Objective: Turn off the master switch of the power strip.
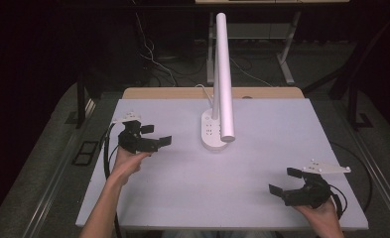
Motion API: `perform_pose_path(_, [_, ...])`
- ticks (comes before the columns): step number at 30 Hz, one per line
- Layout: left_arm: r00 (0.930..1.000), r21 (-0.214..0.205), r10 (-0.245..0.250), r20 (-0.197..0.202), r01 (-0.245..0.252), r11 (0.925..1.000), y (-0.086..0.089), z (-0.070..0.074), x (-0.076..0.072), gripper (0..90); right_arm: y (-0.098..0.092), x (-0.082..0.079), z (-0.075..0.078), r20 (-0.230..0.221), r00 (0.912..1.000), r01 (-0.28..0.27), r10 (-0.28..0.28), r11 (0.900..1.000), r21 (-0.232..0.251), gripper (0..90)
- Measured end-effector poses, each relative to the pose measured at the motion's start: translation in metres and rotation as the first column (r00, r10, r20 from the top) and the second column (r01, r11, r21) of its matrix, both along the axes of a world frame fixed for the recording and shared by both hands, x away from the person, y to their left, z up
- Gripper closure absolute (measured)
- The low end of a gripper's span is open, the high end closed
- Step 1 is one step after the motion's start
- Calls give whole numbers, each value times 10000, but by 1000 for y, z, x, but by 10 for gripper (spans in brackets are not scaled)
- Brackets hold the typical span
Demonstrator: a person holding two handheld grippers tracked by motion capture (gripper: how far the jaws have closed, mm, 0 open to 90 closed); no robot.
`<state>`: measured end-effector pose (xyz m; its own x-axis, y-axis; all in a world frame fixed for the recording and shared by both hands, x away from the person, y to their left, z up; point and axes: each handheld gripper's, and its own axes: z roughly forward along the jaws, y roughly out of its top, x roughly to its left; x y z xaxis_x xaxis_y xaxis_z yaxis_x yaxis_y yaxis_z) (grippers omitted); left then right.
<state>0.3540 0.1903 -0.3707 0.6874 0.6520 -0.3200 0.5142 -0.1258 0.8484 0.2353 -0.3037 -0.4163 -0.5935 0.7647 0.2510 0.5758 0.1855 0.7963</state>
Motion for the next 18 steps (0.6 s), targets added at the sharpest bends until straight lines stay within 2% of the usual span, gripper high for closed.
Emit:
perform_pose_path(5, [9999, -8, 14, 116, -14, 10000, 4, -1, -16, 0, 1, 0, 0, 96, 10000, -22, 22, 10000, -48, 3])
perform_pose_path(8, [10000, -149, 53, 76, -52, 9999, 5, 0, -26, 0, 2, 0, 0, -11, 10000, -32, 32, 10000, -31, 3])
perform_pose_path(10, [9998, -40, 19, 184, -18, 10000, 5, -1, -34, 0, 2, 0, 0, -6, 10000, -53, 53, 10000, -79, 3])
perform_pose_path(13, [9998, 84, -8, 221, 6, 10000, 4, -6, -44, 0, 2, 0, 0, -39, 10000, -46, 46, 10000, -76, 3])
perform_pose_path(18, [9999, -35, 139, 90, -139, 9999, 8, -17, -56, 0, 3, 0, 0, -24, 10000, -80, 80, 9999, -128, 3])
